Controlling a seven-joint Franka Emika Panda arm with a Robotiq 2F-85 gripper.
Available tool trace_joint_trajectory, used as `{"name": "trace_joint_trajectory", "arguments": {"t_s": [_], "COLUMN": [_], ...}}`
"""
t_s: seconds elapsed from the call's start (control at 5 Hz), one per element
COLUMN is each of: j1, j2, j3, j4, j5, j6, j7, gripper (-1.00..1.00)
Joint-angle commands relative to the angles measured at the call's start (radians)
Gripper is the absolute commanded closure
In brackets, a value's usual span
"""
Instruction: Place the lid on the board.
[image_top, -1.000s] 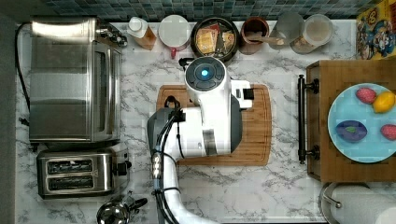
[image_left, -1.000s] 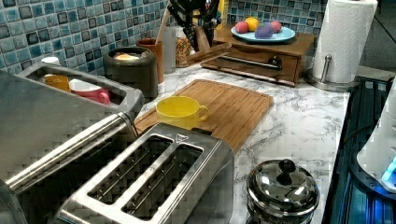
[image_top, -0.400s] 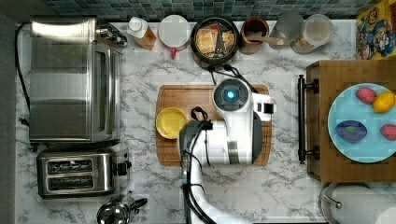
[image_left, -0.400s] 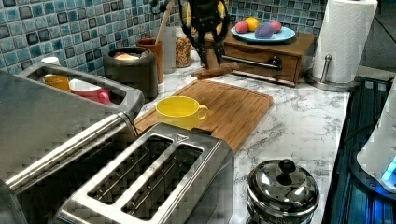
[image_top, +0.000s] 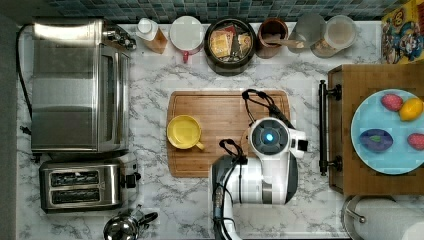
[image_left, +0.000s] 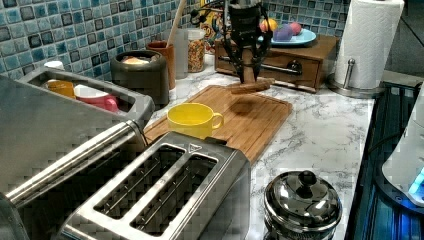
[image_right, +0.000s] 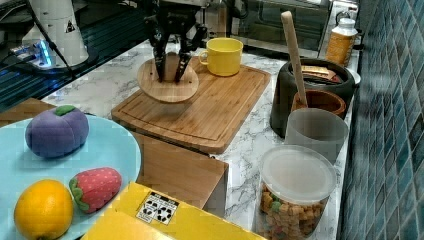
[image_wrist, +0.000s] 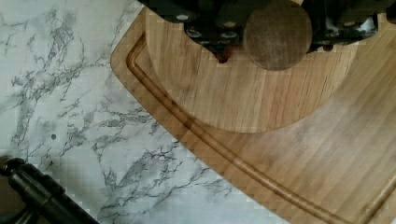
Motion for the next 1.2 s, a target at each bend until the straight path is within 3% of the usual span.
{"name": "trace_joint_trajectory", "arguments": {"t_s": [0.2, 0.4, 0.6, 0.8, 1.2], "j1": [-0.002, -0.012, -0.018, -0.023, -0.005], "j2": [-0.06, -0.103, -0.081, -0.013, 0.093], "j3": [0.01, 0.003, -0.003, 0.005, 0.009], "j4": [0.01, -0.01, 0.01, 0.035, 0.133], "j5": [-0.061, -0.091, -0.084, -0.142, -0.093], "j6": [0.184, 0.18, 0.183, 0.243, 0.201], "j7": [0.098, 0.104, 0.103, 0.189, 0.188], "gripper": [1.0, 1.0, 1.0, 1.0, 1.0]}}
